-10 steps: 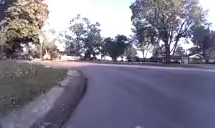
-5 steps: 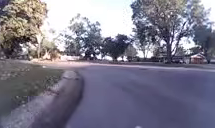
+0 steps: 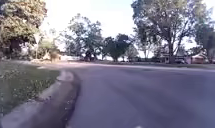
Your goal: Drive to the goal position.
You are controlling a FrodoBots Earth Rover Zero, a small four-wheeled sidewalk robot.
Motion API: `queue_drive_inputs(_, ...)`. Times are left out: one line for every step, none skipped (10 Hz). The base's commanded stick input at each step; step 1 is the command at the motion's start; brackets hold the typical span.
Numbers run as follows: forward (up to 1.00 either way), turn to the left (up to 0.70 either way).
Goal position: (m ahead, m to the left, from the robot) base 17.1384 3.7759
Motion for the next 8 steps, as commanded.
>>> queue_drive_inputs(1.0,0.11)
queue_drive_inputs(1.0,0.13)
queue_drive_inputs(1.0,0.04)
queue_drive_inputs(1.0,0.0)
queue_drive_inputs(1.0,0.0)
queue_drive_inputs(1.0,0.0)
queue_drive_inputs(1.0,0.01)
queue_drive_inputs(1.0,0.01)
